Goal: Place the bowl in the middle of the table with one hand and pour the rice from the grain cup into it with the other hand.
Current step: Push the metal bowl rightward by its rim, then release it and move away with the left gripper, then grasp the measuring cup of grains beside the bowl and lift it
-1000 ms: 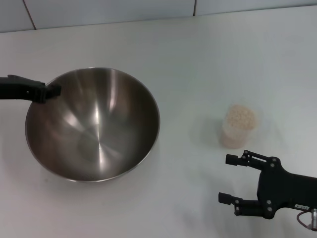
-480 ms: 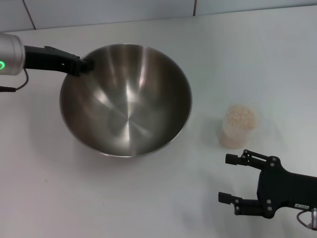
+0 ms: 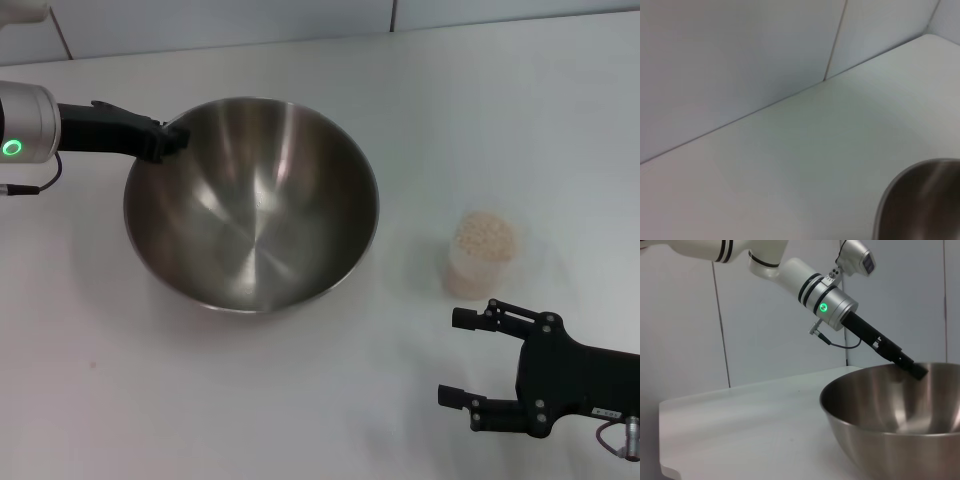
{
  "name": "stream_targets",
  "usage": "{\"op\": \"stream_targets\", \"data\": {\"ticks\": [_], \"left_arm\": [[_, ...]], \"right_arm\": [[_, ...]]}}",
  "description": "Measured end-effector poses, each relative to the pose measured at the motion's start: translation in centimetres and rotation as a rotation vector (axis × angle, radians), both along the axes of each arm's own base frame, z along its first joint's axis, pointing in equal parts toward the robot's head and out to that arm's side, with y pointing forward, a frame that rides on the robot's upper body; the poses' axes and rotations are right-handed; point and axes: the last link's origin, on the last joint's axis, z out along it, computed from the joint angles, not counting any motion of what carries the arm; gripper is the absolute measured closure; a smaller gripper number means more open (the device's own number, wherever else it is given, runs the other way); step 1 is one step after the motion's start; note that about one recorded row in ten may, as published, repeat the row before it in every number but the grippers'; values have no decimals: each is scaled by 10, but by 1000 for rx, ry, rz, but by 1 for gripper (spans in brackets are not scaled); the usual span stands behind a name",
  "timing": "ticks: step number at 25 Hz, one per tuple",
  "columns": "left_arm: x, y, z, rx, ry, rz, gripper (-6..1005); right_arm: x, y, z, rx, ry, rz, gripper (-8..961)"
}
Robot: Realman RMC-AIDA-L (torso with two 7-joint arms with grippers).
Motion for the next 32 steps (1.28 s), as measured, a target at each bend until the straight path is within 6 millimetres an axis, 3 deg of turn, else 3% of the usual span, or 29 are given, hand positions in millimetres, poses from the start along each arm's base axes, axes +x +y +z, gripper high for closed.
{"op": "stream_targets", "data": {"ticks": [6,10,15,18,20,22,25,26,32], "left_arm": [[5,-3,4,-2,-4,-63,953],[13,-17,19,-1,-55,-188,838],[13,-63,43,25,-163,-439,660],[1,-101,56,21,-124,-568,540],[-10,-121,61,20,-113,-594,305],[-18,-131,65,27,-124,-576,242],[-34,-136,70,56,-129,-530,148],[-40,-136,70,66,-135,-510,148],[-49,-130,68,80,-173,-466,150]], "right_arm": [[0,0,-1,-1,-1,1,123],[0,0,-1,-1,0,0,123],[1,-2,0,15,5,-2,123],[3,-7,0,55,19,-6,123],[5,-12,1,99,41,-22,123],[8,-17,4,170,67,-46,123],[16,-28,7,342,105,-122,123],[22,-35,8,467,121,-206,123],[37,-44,2,683,82,-400,123]]}}
